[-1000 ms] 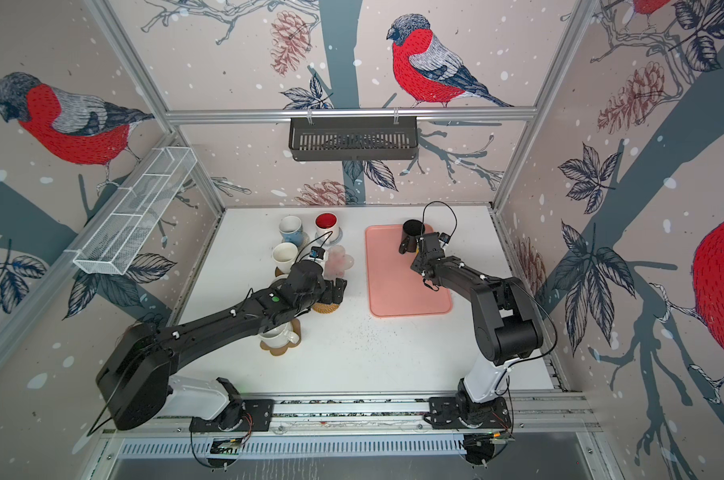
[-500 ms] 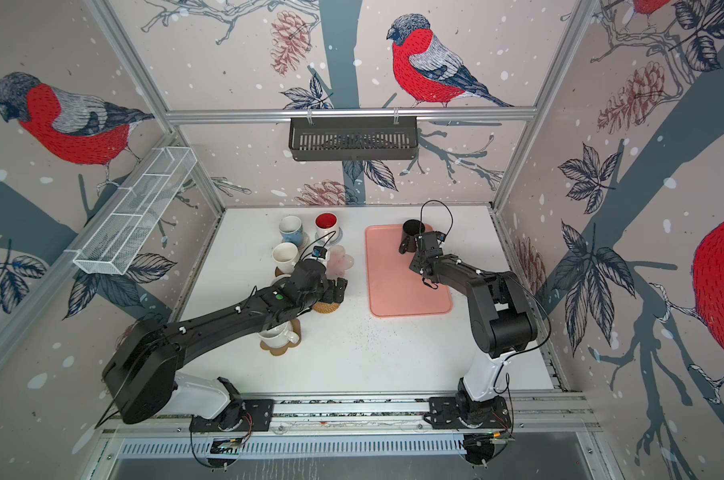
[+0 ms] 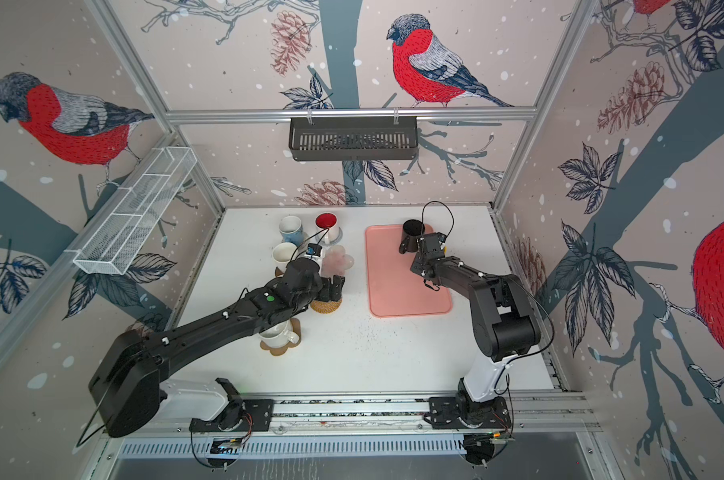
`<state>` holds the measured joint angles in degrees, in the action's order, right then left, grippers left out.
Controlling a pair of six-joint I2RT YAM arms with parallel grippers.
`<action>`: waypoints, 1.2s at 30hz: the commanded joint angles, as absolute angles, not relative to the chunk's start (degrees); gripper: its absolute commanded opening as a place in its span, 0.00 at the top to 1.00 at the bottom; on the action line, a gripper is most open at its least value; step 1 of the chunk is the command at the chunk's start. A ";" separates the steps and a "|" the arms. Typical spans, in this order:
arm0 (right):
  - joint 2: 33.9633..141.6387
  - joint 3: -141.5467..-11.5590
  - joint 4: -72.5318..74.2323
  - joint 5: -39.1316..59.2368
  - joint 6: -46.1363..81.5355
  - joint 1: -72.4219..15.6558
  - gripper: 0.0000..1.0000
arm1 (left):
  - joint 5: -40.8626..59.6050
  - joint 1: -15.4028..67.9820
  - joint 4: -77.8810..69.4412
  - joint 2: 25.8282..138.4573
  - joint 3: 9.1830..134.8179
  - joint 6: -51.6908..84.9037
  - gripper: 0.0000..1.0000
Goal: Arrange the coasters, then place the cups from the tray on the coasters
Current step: 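Lift the yellow mug with the right gripper while the left arm draws back, then carry the yellow mug toward the pink flower coaster with the right gripper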
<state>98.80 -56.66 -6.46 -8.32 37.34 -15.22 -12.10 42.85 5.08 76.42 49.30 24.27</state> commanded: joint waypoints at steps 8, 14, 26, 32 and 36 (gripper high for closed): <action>88.36 -52.04 -7.26 -5.92 34.30 -15.69 0.97 | -14.02 42.89 8.33 68.42 49.00 26.77 0.04; 80.45 -47.76 -7.94 -4.39 32.28 -18.07 0.97 | -15.72 42.89 11.56 62.52 49.50 26.15 0.04; 73.70 -49.69 -11.23 -2.93 26.12 -32.04 0.97 | -17.40 39.40 18.81 55.02 49.70 28.80 0.04; 80.05 -54.91 -10.23 -3.70 24.07 -38.40 0.97 | -14.87 35.25 22.20 51.33 49.19 29.66 0.04; 85.77 -58.99 -9.02 -5.06 22.26 -41.09 0.97 | -17.49 35.16 25.72 49.30 50.81 28.49 0.04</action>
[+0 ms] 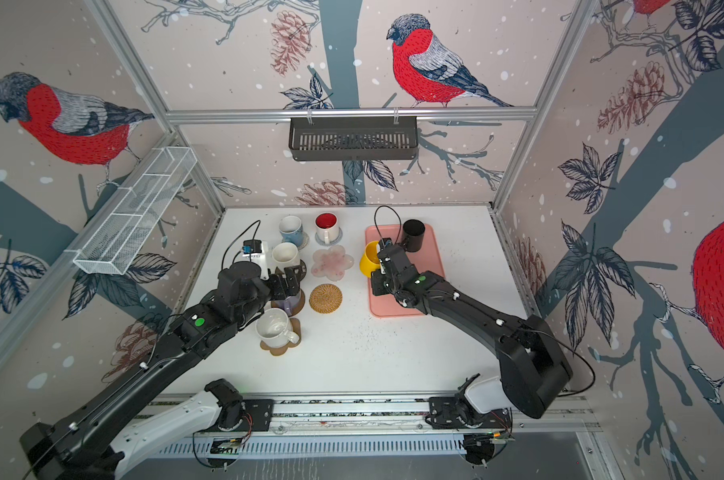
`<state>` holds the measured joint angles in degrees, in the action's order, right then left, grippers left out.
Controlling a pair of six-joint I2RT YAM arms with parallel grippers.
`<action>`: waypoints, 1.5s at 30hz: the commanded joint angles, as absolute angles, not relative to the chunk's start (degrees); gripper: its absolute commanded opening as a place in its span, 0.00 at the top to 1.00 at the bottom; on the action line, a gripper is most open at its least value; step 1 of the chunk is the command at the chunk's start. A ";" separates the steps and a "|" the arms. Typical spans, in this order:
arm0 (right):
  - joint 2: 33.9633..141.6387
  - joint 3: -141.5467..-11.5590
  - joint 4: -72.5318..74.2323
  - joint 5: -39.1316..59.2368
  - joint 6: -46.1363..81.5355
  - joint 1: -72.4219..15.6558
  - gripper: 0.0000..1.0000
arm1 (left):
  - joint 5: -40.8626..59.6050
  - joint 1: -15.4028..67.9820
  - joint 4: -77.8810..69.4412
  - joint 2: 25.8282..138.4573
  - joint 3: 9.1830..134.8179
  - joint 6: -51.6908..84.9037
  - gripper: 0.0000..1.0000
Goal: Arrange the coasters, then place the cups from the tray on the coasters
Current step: 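Carry the yellow mug toward the pink flower coaster with the right gripper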
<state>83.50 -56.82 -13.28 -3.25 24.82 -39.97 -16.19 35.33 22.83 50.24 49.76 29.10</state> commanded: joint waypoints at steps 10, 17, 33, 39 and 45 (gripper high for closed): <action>100.07 -70.86 -7.41 -3.95 18.66 -44.15 0.98 | -20.86 33.53 28.92 47.29 53.26 25.41 0.04; 109.48 -79.67 -9.49 -4.04 17.40 -45.15 0.99 | -22.01 32.39 28.61 47.20 52.39 25.52 0.04; 121.85 -91.67 -12.90 -6.17 15.15 -46.49 0.99 | -22.92 31.69 27.54 45.82 50.69 24.42 0.03; 125.03 -95.11 -14.30 -6.93 14.81 -46.49 0.99 | -23.34 31.72 27.27 45.28 50.34 24.02 0.04; 126.91 -96.42 -14.95 -8.01 14.89 -46.48 0.99 | -22.56 31.70 26.74 45.54 49.74 23.96 0.04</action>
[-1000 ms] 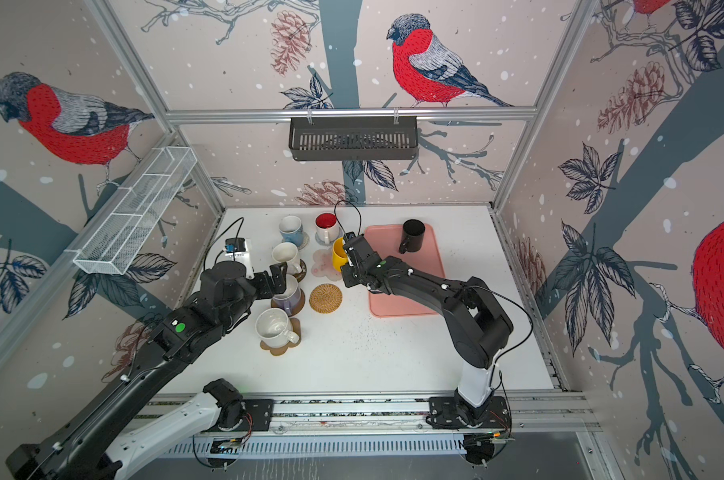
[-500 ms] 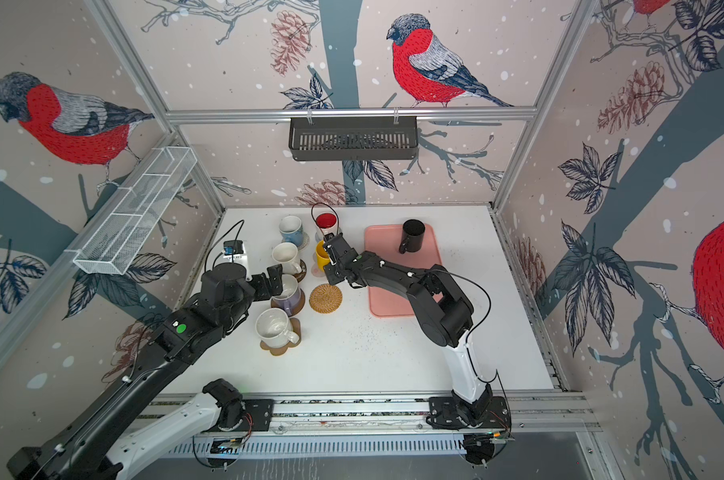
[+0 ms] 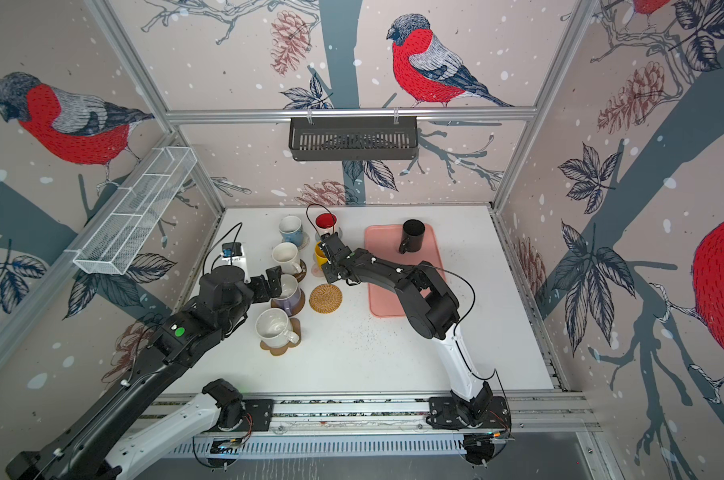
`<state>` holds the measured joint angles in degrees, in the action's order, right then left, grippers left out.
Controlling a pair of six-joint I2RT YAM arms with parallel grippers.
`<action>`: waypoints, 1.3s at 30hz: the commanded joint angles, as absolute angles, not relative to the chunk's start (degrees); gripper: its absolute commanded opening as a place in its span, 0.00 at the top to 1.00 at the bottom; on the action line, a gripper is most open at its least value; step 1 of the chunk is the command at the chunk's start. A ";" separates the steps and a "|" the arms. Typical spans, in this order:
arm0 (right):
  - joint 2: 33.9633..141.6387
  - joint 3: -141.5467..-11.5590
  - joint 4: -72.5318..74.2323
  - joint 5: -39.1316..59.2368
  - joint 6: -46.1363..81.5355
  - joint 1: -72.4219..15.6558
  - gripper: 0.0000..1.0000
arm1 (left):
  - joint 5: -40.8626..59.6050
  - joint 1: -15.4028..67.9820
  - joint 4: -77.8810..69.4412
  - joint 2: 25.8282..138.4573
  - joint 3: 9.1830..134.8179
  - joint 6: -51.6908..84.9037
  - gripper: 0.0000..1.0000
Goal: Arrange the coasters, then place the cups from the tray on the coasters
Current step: 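Carry the yellow mug toward the pink flower coaster with the right gripper, then lower the yellow mug onto the pink flower coaster with the right gripper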
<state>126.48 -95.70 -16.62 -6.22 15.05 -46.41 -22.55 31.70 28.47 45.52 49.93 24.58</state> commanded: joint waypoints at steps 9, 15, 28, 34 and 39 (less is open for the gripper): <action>127.27 -96.50 -15.62 -9.37 15.15 -46.44 0.71 | -22.72 31.60 26.55 45.18 49.33 23.60 0.04; 126.82 -96.44 -16.25 -9.93 15.29 -46.68 0.47 | -22.36 31.59 26.86 45.37 49.94 23.45 0.03; 120.18 -92.48 -14.93 -11.46 14.99 -46.66 0.27 | -18.18 31.59 29.80 43.86 53.42 20.44 0.03; 112.06 -85.84 -12.21 -12.04 16.35 -46.58 0.25 | -16.01 31.73 34.99 45.83 56.44 20.48 0.03; 103.00 -76.92 -9.03 -12.30 17.70 -46.20 0.24 | -11.87 32.47 35.73 45.80 56.85 22.39 0.03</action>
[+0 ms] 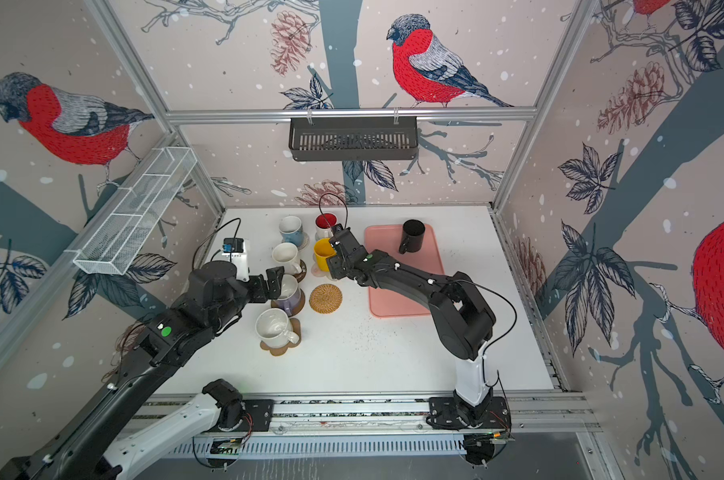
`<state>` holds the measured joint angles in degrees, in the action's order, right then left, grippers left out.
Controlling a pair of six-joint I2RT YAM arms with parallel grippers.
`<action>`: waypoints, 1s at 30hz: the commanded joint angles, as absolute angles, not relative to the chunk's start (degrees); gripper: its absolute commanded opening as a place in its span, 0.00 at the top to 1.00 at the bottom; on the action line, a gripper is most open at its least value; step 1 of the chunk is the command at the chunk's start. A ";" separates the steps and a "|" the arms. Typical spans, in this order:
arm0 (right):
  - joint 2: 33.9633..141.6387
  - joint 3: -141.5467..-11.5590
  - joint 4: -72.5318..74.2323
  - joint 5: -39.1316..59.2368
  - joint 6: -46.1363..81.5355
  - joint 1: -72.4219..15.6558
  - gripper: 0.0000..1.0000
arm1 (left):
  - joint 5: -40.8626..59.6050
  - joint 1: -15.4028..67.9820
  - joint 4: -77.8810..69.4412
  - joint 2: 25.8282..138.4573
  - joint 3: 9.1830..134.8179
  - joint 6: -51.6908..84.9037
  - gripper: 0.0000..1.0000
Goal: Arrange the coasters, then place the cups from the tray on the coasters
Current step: 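Lower the yellow mug onto the pink flower coaster with the right gripper, then open and withdraw the right gripper while the left gripper reaches toward the black mug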
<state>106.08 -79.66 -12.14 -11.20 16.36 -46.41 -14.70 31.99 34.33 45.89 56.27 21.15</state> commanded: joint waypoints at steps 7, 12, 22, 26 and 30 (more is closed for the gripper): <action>87.97 -62.34 -4.54 -9.01 20.81 -43.67 0.22 | -16.51 41.18 36.70 49.77 60.64 24.26 0.03; 77.12 -52.90 -2.40 -6.14 23.13 -39.96 0.21 | -17.75 44.93 35.36 54.86 63.08 24.92 0.03; 55.41 -36.47 -0.83 -1.24 25.66 -31.60 0.16 | -15.57 47.11 30.73 65.14 67.99 24.13 0.03; 49.39 -32.49 -0.31 0.35 26.59 -28.45 0.10 | -15.51 47.11 30.25 69.93 71.23 22.91 0.03; 45.41 -29.34 0.00 2.21 28.06 -24.74 0.06 | -13.85 46.96 28.58 74.71 74.39 21.22 0.03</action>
